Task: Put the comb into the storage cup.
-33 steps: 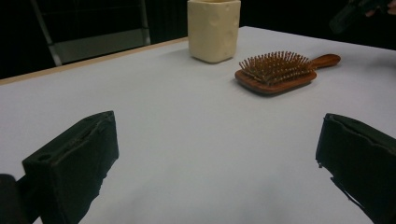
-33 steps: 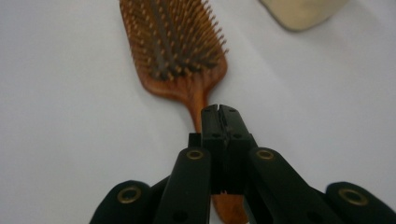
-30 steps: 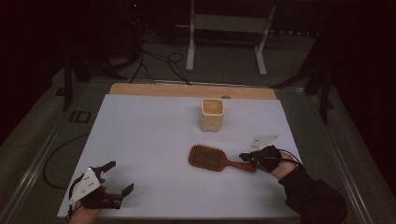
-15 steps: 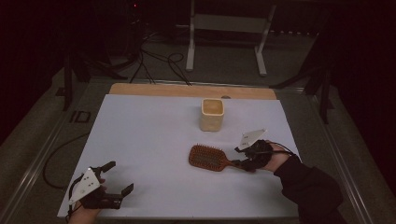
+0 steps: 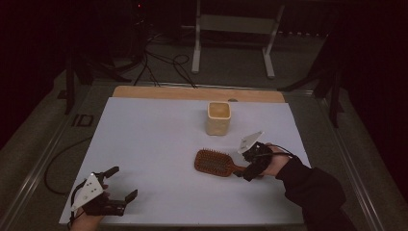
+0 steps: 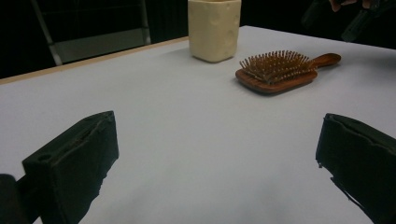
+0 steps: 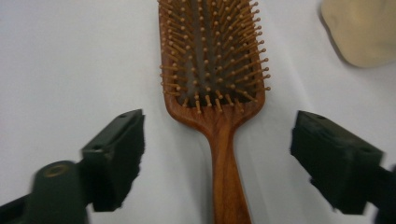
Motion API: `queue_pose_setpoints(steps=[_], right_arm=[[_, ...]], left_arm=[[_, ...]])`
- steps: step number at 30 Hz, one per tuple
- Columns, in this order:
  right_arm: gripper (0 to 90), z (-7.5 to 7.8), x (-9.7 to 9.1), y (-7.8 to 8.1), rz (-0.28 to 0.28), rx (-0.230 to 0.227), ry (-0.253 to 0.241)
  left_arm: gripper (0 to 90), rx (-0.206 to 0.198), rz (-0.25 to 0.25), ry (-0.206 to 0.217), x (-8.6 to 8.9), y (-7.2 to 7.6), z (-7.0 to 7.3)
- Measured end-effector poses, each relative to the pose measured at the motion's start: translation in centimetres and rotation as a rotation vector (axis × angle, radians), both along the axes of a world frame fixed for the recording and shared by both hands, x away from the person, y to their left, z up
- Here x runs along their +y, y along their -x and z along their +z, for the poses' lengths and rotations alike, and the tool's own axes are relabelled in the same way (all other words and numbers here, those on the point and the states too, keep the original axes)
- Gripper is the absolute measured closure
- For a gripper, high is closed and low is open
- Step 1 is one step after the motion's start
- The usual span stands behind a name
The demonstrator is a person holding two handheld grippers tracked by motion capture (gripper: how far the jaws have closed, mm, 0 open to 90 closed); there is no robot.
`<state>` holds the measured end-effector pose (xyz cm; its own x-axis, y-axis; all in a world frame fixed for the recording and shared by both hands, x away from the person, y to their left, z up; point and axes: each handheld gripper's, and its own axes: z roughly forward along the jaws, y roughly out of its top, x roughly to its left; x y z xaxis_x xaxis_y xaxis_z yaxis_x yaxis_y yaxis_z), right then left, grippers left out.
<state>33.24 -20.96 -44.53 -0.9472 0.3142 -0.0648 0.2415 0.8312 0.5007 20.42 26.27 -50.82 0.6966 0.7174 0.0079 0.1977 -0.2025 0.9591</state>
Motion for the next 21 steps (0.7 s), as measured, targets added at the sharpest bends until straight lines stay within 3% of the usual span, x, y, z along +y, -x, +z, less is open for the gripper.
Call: queue_pose_setpoints(steps=[4,10,16,21], right_arm=[[13.3,-0.4,0.2,-0.2,0.005,0.019,0.021],[10.2,-0.9,0.7,-1.0,0.056,0.058,0.075],[10.2,-1.2,1.0,-1.6,0.028,0.067,0.074],[10.2,-1.6,1.3,-1.8,0.039,0.080,0.135]], left_arm=[[0.0,0.001,0.000,-0.005,0.0,0.0,0.0],[0.0,0.003,-0.001,-0.006,0.0,0.0,0.0],[0.0,0.002,-0.002,-0.004,0.0,0.0,0.0],[0.0,0.002,0.000,-0.003,0.0,0.1,0.0]])
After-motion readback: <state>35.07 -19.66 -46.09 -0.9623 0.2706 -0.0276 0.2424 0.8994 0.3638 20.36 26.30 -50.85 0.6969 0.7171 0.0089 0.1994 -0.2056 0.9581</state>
